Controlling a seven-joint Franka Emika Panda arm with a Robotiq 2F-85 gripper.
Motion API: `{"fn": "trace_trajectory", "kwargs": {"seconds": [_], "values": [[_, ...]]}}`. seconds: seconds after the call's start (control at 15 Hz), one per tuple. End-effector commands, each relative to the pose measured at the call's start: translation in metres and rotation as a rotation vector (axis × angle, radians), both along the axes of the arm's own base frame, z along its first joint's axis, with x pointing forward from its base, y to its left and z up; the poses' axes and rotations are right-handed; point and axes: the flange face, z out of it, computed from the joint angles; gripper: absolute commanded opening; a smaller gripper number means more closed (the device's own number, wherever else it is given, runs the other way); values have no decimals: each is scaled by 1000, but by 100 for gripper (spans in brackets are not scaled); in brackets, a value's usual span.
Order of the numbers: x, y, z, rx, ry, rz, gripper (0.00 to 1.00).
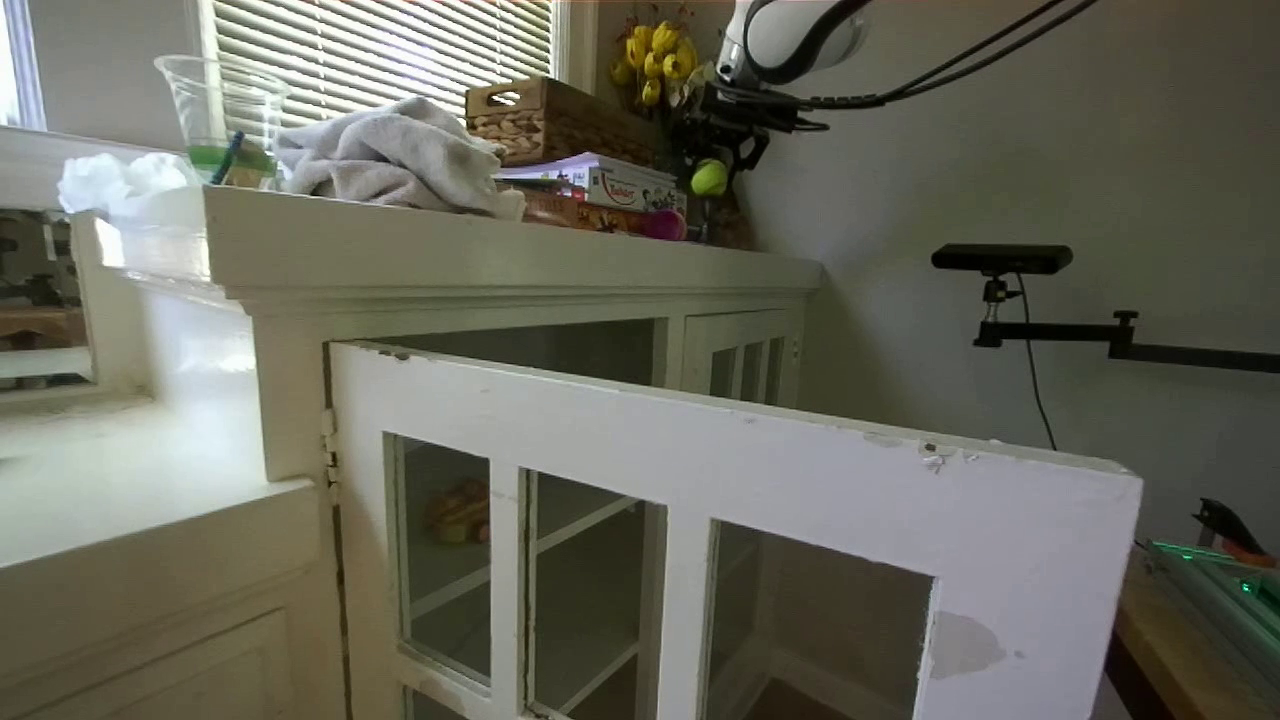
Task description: Move the yellow ball to the right
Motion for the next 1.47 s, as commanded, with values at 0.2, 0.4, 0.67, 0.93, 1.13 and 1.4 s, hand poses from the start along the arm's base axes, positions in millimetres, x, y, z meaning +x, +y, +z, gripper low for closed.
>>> {"fn": "trace_trajectory", "kwargs": {"seconds": [0.2,0.4,0.67,0.93,1.13,1.4], "values": [[0,3,0,-24,-22,7,100],[-2,11,5,-3,-11,15,100],[-12,37,19,24,36,71,100],[-31,76,36,38,182,181,100],[-47,103,42,100,294,287,100],[-66,133,43,205,434,420,100]]}}
